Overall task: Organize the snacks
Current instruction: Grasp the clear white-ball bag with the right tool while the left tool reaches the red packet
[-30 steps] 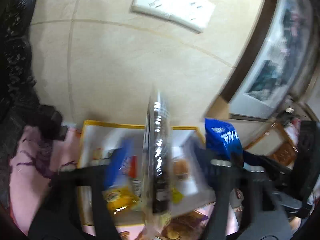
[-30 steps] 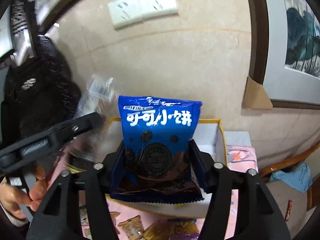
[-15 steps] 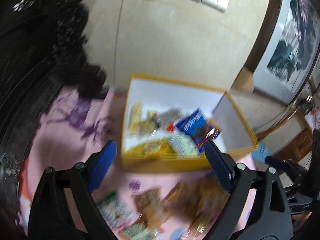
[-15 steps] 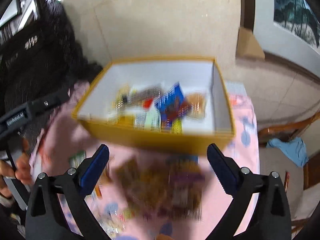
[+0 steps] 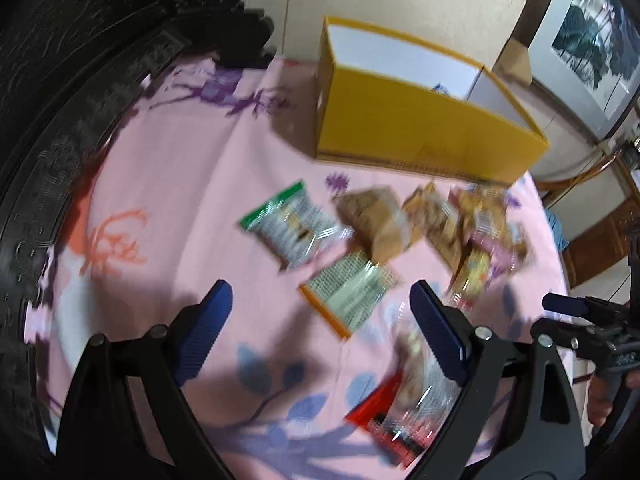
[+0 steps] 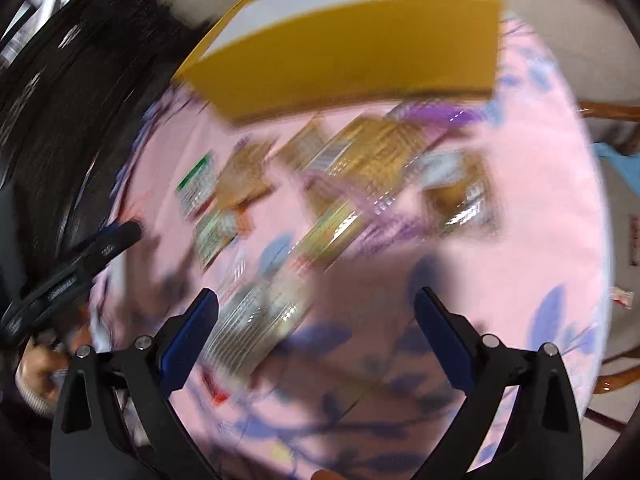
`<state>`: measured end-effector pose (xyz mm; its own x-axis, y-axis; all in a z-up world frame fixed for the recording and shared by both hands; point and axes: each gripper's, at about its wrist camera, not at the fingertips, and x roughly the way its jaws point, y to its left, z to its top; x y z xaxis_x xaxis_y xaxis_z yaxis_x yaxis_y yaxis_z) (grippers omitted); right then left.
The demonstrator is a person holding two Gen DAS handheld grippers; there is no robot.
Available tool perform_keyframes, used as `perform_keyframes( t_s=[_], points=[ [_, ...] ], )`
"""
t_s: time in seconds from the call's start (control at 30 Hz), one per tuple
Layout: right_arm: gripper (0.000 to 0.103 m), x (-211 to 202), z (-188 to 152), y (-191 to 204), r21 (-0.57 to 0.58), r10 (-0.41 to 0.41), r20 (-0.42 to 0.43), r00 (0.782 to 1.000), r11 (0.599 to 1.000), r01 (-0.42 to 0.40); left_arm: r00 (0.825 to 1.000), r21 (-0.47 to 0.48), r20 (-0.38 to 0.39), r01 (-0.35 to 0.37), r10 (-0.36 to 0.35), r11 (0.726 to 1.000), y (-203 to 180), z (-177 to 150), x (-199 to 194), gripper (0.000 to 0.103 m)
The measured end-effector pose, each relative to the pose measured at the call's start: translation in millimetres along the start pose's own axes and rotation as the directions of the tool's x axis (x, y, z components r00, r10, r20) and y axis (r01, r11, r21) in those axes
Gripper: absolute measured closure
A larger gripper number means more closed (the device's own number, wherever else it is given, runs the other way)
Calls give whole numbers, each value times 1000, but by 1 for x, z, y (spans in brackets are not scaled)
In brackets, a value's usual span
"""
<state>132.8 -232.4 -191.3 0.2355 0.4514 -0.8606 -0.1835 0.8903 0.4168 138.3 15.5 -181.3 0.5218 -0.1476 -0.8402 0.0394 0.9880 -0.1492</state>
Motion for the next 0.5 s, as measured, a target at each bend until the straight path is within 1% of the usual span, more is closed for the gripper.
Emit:
perform_keyframes(
  t_s=[0.03, 0.07, 0.1, 0.23, 0.3, 0.33, 0.4, 0.43, 0.47, 0.5],
  points=[
    [4, 5, -4, 5, -13, 24, -28, 999, 1000, -24, 1000, -9, -7, -5, 5, 1000, 4, -5, -1, 11],
    [4, 14, -8, 12, -18, 48, -76, 996, 999, -49, 1000, -17, -8, -7, 7, 1000, 6, -8, -3, 11],
    [4, 21, -10, 17, -14, 56, -104, 993, 998, -58, 1000, -30, -8, -12, 12, 999, 10, -12, -6, 11],
    [4, 46, -8, 29, 38, 63, -170, 984, 998, -57, 1000, -64, 1, -12, 12, 998, 17, -20, -15, 11],
    [4, 61, -3, 38, 66, 33, -191, 981, 998, -21, 1000, -60, 6, -15, 16, 998, 18, -26, -20, 11],
    [4, 66, -3, 40, 77, 31, -197, 980, 997, -16, 1000, -56, 9, -16, 17, 998, 18, -28, -22, 11],
    [4, 75, -1, 49, 94, 14, -199, 980, 996, 5, 1000, -41, 16, -18, 19, 999, 18, -33, -27, 11],
    [5, 77, 0, 54, 84, -14, -193, 981, 996, 31, 1000, -30, 21, -23, 24, 999, 17, -36, -28, 11],
    [7, 84, 0, 59, 65, -64, -188, 980, 995, 77, 999, -8, 23, -30, 31, 1000, 16, -40, -30, 11],
    [14, 87, -1, 60, 58, -90, -189, 978, 993, 103, 999, 7, 22, -36, 35, 999, 16, -43, -30, 11]
  ],
)
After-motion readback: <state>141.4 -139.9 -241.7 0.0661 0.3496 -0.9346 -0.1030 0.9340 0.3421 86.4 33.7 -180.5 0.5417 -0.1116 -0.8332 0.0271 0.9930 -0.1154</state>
